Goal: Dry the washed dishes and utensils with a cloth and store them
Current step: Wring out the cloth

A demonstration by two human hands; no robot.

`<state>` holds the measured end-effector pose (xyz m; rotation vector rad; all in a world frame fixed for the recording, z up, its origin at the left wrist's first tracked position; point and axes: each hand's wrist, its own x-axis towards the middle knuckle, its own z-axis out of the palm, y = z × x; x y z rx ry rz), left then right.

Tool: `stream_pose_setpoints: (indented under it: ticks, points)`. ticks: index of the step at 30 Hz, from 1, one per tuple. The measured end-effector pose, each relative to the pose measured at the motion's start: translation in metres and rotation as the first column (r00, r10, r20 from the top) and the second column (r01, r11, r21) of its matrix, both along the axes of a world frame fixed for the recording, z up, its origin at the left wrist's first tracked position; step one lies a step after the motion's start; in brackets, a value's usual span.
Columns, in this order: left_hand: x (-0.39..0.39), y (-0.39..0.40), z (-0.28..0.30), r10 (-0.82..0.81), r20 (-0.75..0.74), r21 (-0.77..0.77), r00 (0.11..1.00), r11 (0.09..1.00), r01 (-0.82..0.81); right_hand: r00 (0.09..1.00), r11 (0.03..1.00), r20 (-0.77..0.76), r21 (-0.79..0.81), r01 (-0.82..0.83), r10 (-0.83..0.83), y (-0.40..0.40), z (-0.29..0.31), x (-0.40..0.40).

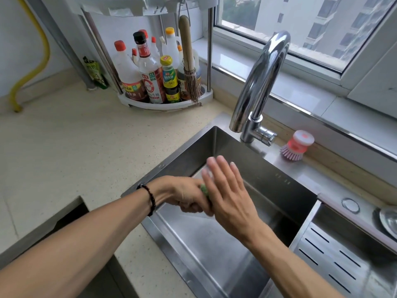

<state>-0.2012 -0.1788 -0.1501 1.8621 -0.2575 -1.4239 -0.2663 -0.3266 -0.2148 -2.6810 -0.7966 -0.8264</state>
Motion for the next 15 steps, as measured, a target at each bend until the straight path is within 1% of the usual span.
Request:
stream_pose_setpoints:
  ticks: [1,2,3,4,6,7,8,10,11,13,15]
  points:
    - [-0.001,-0.002,0.001,-0.046,0.004,0.002,0.999,0.999,0.046,0.998,0.999,0.046,-0.022,-0.041,0.042,0.001,0.006,0.004]
    - [-0.002,-0.005,0.002,-0.064,0.06,0.028,0.996,0.998,0.063,0.996,0.998,0.074,-0.041,-0.039,0.042,0.002,0.014,0.008]
    - [-0.003,-0.008,0.003,-0.076,0.178,0.075,0.981,0.995,0.064,0.997,0.997,0.077,-0.069,-0.017,0.022,0.0,0.02,0.013]
    - [-0.002,-0.011,0.005,-0.092,0.326,0.133,0.941,0.99,0.051,0.999,0.995,0.042,-0.098,0.012,-0.008,-0.001,0.026,0.02]
    - [-0.002,-0.015,0.003,-0.117,0.585,0.254,0.803,0.966,-0.044,0.987,0.985,-0.113,-0.144,0.098,-0.115,0.001,0.034,0.033]
    - [-0.002,-0.015,0.001,-0.137,0.671,0.313,0.729,0.943,-0.111,0.965,0.978,-0.214,-0.176,0.114,-0.151,0.004,0.039,0.039]
    - [-0.003,-0.014,0.0,-0.166,0.733,0.358,0.659,0.919,-0.166,0.94,0.968,-0.282,-0.21,0.135,-0.192,0.009,0.044,0.044]
    - [-0.003,-0.011,-0.003,-0.245,0.801,0.417,0.547,0.883,-0.215,0.859,0.936,-0.432,-0.323,0.139,-0.276,0.019,0.054,0.048]
    - [-0.001,-0.009,-0.004,-0.287,0.817,0.44,0.5,0.871,-0.219,0.833,0.936,-0.47,-0.321,0.145,-0.29,0.021,0.055,0.051]
    - [0.002,-0.008,-0.002,-0.408,0.817,0.517,0.408,0.832,-0.203,0.717,0.939,-0.616,-0.296,0.174,-0.327,0.025,0.059,0.054]
    - [0.006,-0.007,-0.001,-0.528,0.786,0.595,0.321,0.788,-0.161,0.618,0.943,-0.713,-0.236,0.233,-0.331,0.029,0.058,0.053]
